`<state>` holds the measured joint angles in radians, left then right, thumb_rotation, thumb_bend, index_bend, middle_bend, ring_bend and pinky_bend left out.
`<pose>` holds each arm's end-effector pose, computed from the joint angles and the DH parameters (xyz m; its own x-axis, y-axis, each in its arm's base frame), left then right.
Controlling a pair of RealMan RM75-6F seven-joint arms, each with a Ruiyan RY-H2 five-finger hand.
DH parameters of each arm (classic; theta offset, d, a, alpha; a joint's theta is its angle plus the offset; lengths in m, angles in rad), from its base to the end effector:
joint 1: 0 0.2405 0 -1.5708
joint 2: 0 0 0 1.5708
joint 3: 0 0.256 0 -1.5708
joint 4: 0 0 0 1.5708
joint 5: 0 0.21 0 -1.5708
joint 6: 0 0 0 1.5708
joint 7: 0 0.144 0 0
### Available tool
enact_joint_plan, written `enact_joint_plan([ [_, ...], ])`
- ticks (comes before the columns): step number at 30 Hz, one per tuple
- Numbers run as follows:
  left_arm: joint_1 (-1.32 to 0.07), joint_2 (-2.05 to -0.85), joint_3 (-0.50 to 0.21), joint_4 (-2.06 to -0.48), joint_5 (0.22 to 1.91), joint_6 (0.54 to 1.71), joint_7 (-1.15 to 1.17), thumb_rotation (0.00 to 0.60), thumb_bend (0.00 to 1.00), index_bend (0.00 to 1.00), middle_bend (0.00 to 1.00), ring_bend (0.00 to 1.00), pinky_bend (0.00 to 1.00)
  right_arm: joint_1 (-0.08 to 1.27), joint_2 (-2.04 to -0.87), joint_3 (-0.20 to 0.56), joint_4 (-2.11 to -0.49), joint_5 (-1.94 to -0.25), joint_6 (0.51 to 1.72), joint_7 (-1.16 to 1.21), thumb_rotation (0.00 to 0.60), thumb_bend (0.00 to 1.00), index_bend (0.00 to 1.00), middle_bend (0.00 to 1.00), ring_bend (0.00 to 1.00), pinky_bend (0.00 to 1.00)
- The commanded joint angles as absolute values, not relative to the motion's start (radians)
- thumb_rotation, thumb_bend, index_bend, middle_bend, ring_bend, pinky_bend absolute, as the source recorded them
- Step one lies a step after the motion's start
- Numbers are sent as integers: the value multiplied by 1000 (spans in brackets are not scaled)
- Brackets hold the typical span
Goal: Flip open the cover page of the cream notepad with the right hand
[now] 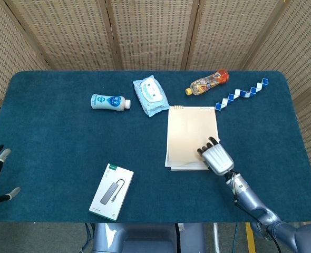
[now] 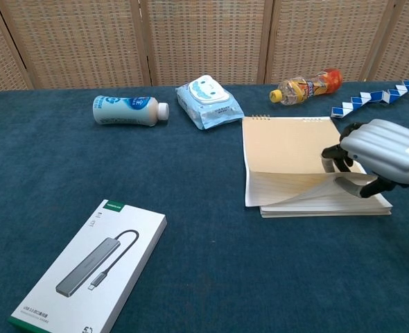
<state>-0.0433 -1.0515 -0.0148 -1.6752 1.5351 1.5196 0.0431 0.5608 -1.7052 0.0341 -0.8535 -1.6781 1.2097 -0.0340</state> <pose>-0.3068 0.1603 0.1726 0.4415 0.0188 0.8971 0.8973 -0.0063 -0.4414 -0.2518 -0.3245 -0.0149 0.6579 0.0297 0.7525 -0.6362 -0.5128 0.5764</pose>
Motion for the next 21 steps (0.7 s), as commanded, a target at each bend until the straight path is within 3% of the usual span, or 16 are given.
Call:
enact_joint_plan([
  [1, -44, -1052, -13, -1676, 1537, 1519, 46, 600, 0, 0, 0, 0, 0, 555, -1680, 42, -892, -1647, 1206, 23, 600, 620, 657, 617, 506, 249],
  [11, -44, -1054, -11, -1677, 1540, 1518, 50, 600, 0, 0, 0, 0, 0, 548, -1600, 53, -1012, -1603, 1184, 63, 600, 620, 657, 618, 506, 262],
  [21, -43, -1051, -9, -1677, 1542, 1519, 44, 600, 0, 0, 0, 0, 0, 523, -1496, -13, -1131, -1676, 1245, 91, 600, 620, 661, 620, 506, 262],
])
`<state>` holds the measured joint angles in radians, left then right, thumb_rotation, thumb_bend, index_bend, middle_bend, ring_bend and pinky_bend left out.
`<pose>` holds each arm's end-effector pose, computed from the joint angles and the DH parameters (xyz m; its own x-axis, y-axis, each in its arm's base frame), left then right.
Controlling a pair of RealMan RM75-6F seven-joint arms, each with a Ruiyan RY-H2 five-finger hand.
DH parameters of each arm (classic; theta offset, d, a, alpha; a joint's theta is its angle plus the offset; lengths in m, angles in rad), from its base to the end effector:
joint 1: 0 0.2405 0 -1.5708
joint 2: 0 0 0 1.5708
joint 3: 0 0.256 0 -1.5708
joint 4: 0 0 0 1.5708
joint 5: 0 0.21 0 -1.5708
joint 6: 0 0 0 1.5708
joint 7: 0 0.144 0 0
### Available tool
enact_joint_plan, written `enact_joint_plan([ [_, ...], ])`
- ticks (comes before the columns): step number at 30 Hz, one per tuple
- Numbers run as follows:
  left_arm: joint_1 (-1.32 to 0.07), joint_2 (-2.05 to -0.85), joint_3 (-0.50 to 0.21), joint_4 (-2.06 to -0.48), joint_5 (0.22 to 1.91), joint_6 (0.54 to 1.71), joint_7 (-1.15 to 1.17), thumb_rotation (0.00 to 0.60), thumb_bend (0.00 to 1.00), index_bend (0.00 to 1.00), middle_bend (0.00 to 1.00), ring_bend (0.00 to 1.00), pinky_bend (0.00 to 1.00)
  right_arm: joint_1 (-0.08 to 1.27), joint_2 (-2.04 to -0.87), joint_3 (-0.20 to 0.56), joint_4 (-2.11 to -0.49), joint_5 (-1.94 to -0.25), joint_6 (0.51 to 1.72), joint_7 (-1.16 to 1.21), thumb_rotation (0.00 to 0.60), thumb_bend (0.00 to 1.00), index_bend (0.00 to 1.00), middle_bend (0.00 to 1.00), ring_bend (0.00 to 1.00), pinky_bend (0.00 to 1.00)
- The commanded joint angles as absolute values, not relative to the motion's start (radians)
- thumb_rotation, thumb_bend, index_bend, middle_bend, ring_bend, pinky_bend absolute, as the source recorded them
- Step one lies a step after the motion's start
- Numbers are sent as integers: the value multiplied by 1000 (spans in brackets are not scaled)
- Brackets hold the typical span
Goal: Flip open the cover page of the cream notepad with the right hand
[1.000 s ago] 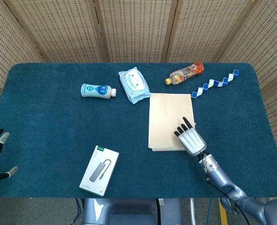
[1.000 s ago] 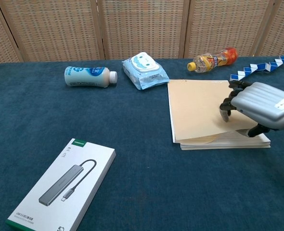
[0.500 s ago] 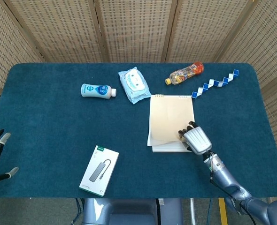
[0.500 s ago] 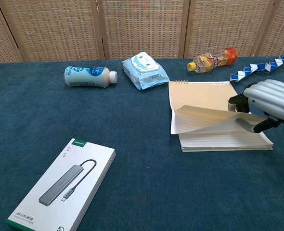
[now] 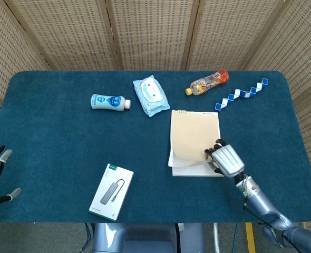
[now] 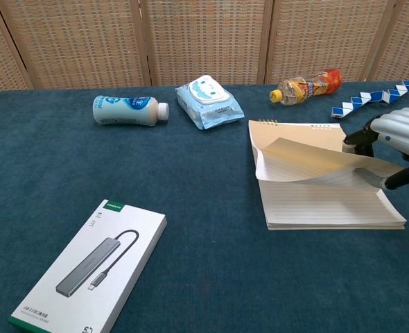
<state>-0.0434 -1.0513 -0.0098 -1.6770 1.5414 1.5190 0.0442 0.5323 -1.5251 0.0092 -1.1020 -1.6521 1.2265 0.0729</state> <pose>-0.3061 0.1593 0.1714 0.4414 0.0241 0.8970 0.8973 -0.0125 -0.4413 -0.2520 -0.3078 0.0229 0.5335 -0.0728 0.8426 -0.7493 -0.5028 0.4310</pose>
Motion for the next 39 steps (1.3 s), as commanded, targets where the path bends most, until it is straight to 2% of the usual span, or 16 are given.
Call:
enact_joint_plan([
  [1, -43, -1052, -9, -1677, 1543, 1519, 45, 600, 0, 0, 0, 0, 0, 520, -1484, -22, -1144, -1685, 1251, 99, 600, 620, 661, 620, 506, 262],
  [16, -41, -1058, -3, -1681, 1551, 1522, 59, 600, 0, 0, 0, 0, 0, 464, -1285, -172, -1325, -1872, 1390, 178, 600, 623, 665, 623, 508, 269],
  [21, -42, -1060, -3, -1683, 1550, 1519, 66, 600, 0, 0, 0, 0, 0, 469, -1231, -190, -1385, -1893, 1399, 213, 600, 644, 665, 623, 509, 294],
  [26, -48, -1062, -6, -1685, 1541, 1506, 73, 600, 0, 0, 0, 0, 0, 509, -1190, -119, -1457, -1799, 1338, 241, 600, 642, 665, 623, 509, 294],
  [32, -64, -1061, -20, -1691, 1501, 1472, 81, 600, 0, 0, 0, 0, 0, 625, -1148, 62, -1555, -1515, 1115, 201, 600, 646, 665, 623, 509, 294],
  [39, -78, -1059, -39, -1703, 1462, 1451, 92, 600, 0, 0, 0, 0, 0, 787, -1221, 245, -1438, -1139, 875, 15, 600, 646, 665, 623, 509, 294],
])
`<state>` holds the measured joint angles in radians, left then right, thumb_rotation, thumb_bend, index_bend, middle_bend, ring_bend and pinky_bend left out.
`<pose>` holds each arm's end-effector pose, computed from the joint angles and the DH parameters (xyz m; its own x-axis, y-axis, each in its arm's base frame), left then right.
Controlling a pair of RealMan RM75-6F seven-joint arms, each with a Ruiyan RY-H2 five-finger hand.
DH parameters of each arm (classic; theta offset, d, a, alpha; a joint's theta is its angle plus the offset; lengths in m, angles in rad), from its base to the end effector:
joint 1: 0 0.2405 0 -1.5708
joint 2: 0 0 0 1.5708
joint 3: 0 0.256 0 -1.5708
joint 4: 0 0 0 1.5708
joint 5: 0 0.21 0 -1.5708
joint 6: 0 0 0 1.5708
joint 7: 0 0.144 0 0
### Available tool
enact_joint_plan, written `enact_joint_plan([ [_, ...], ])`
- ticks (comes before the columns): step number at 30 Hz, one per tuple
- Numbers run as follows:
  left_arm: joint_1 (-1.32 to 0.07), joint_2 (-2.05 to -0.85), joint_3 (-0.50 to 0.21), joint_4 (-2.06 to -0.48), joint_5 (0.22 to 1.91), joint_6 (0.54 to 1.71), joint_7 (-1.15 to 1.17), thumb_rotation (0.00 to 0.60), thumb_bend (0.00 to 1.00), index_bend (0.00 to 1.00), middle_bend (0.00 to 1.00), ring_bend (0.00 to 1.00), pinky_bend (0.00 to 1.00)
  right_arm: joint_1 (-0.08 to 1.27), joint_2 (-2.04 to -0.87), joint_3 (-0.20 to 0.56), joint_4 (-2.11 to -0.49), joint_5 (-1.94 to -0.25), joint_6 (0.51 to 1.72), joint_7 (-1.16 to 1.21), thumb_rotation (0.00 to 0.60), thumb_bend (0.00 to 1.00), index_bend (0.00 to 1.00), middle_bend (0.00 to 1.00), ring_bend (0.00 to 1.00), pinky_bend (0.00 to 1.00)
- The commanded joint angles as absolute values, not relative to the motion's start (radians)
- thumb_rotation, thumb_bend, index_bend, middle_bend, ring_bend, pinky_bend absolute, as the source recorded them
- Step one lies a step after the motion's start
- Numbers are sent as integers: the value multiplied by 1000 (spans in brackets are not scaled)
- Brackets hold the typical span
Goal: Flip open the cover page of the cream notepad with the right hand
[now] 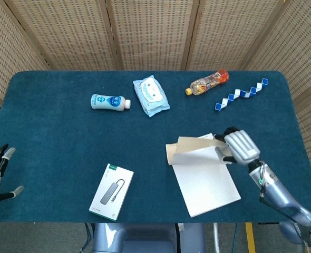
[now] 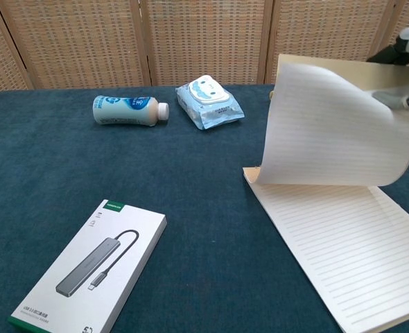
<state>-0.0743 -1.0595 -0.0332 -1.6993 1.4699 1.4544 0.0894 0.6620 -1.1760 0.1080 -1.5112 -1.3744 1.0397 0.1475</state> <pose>-0.3069 0.1730 0.1651 0.4484 0.0580 0.8920 0.8927 0.0225 -0.4502 -0.2040 -0.3509 0.1090 0.3628 -0.1821 0.9139 -0.8877 -0.3660 0.2795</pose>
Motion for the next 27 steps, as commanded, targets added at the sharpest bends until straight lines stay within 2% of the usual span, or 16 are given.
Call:
enact_joint_plan([
  [1, -81, -1060, -44, -1705, 1454, 1447, 97, 600, 0, 0, 0, 0, 0, 820, -1241, 271, -1393, -1076, 847, -26, 600, 646, 665, 623, 509, 294],
  [6, -102, -1067, -65, -1709, 1393, 1408, 122, 600, 0, 0, 0, 0, 0, 953, -1344, 337, -1209, -804, 754, -199, 600, 646, 665, 623, 509, 294],
  [11, -122, -1060, -84, -1718, 1326, 1360, 128, 600, 0, 0, 0, 0, 0, 1068, -1460, 335, -1003, -626, 679, -341, 600, 641, 658, 596, 499, 294],
  [13, -128, -1060, -94, -1718, 1303, 1354, 136, 600, 0, 0, 0, 0, 0, 1114, -1524, 341, -896, -578, 660, -377, 600, 517, 515, 412, 351, 286],
  [15, -135, -1063, -104, -1714, 1276, 1342, 141, 600, 0, 0, 0, 0, 0, 1149, -1583, 354, -798, -574, 645, -372, 600, 167, 169, 87, 69, 189],
  [17, -141, -1065, -109, -1711, 1258, 1331, 145, 600, 0, 0, 0, 0, 0, 1167, -1622, 367, -730, -573, 632, -356, 600, 9, 17, 0, 0, 79],
  [20, -156, -1070, -119, -1702, 1219, 1303, 159, 600, 0, 0, 0, 0, 0, 1196, -1684, 400, -617, -565, 600, -313, 600, 0, 0, 0, 0, 17],
  [27, -171, -1068, -121, -1696, 1193, 1273, 156, 600, 0, 0, 0, 0, 0, 1217, -1765, 412, -456, -614, 600, -278, 600, 0, 0, 0, 0, 0],
])
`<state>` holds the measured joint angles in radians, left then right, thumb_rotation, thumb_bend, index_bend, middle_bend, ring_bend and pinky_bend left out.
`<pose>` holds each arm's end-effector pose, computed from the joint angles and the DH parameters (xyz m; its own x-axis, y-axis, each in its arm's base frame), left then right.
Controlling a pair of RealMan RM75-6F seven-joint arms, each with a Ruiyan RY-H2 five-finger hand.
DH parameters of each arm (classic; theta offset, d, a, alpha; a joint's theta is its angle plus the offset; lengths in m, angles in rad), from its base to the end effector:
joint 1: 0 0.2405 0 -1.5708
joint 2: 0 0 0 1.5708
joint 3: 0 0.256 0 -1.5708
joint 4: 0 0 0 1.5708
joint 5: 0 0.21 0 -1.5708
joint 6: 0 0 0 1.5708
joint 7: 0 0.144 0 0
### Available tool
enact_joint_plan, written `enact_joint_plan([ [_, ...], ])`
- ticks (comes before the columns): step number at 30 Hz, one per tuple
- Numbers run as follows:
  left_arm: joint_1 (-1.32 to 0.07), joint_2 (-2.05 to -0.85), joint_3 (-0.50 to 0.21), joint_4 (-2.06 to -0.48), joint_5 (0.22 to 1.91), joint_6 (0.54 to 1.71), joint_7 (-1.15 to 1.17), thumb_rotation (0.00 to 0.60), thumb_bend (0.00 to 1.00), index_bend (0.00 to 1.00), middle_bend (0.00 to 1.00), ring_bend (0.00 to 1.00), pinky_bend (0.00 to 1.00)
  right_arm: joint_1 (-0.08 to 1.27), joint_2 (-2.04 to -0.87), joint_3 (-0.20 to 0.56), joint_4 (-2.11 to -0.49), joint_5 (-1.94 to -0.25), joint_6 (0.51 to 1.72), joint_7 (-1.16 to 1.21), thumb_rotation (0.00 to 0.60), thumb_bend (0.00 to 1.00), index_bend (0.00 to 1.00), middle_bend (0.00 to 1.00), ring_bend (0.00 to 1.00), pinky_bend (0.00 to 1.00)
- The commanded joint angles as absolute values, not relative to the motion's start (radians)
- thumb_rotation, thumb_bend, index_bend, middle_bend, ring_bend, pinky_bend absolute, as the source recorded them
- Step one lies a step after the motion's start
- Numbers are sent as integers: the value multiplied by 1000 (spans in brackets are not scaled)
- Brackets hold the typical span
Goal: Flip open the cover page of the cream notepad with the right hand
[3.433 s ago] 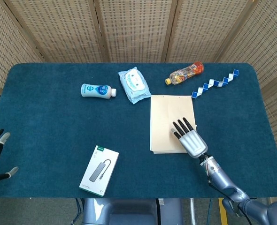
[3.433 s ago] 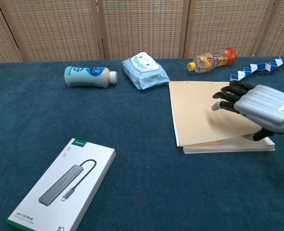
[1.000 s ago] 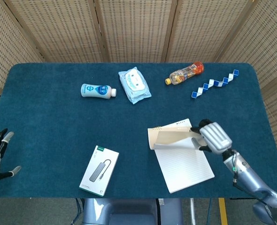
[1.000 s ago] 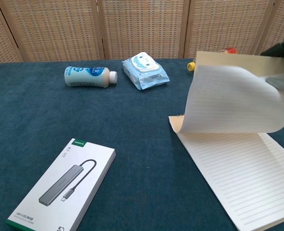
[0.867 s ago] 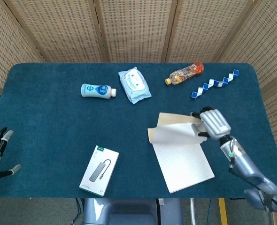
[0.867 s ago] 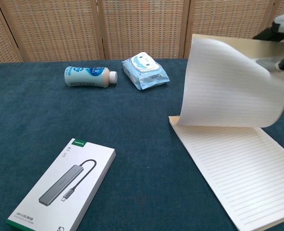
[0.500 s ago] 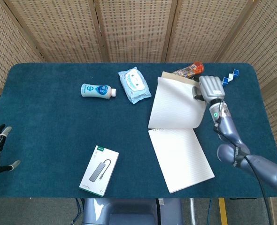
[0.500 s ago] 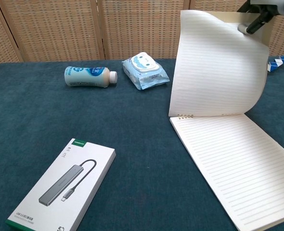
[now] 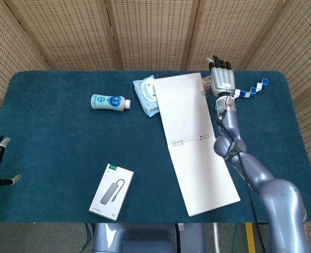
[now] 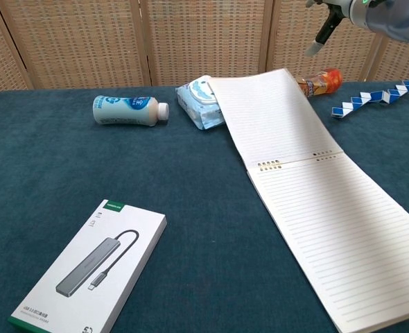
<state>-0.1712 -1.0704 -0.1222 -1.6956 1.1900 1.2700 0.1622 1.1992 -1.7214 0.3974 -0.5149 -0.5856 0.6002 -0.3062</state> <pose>-0.3243 0.2165 0.1624 0.4308 0.1431 0.8910 0.8744 0.1781 -0.4514 -0.1267 -0.5489 0.0775 0.3729 -0.0489 0.9266 -0.9243 0.0674 0.3756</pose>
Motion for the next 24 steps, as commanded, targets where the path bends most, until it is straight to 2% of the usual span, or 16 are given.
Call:
enact_joint_plan([
  [1, -169, -1067, -120, -1696, 1196, 1278, 152, 600, 0, 0, 0, 0, 0, 1213, -1766, 411, -453, -631, 610, -265, 600, 0, 0, 0, 0, 0],
  [2, -166, -1066, -119, -1697, 1200, 1283, 149, 600, 0, 0, 0, 0, 0, 1206, -1765, 410, -455, -650, 626, -251, 600, 0, 0, 0, 0, 0],
  [6, -153, -1061, -108, -1706, 1237, 1315, 134, 600, 0, 0, 0, 0, 0, 1141, -1742, 361, -498, -783, 825, -223, 600, 0, 0, 0, 0, 0],
  [10, -142, -1060, -91, -1707, 1284, 1341, 121, 600, 0, 0, 0, 0, 0, 1016, -1632, 307, -716, -912, 984, -134, 600, 0, 0, 0, 0, 0],
  [17, -122, -1070, -66, -1690, 1369, 1398, 98, 600, 0, 0, 0, 0, 0, 710, -1401, 114, -1157, -1205, 1357, -48, 600, 0, 0, 0, 0, 0],
  [20, -118, -1069, -54, -1687, 1399, 1408, 87, 600, 0, 0, 0, 0, 0, 600, -1358, 46, -1260, -1291, 1487, -30, 600, 0, 0, 0, 0, 0],
  [24, -112, -1069, -40, -1678, 1433, 1419, 67, 600, 0, 0, 0, 0, 0, 467, -1310, -53, -1362, -1394, 1602, -12, 600, 0, 0, 0, 0, 0],
])
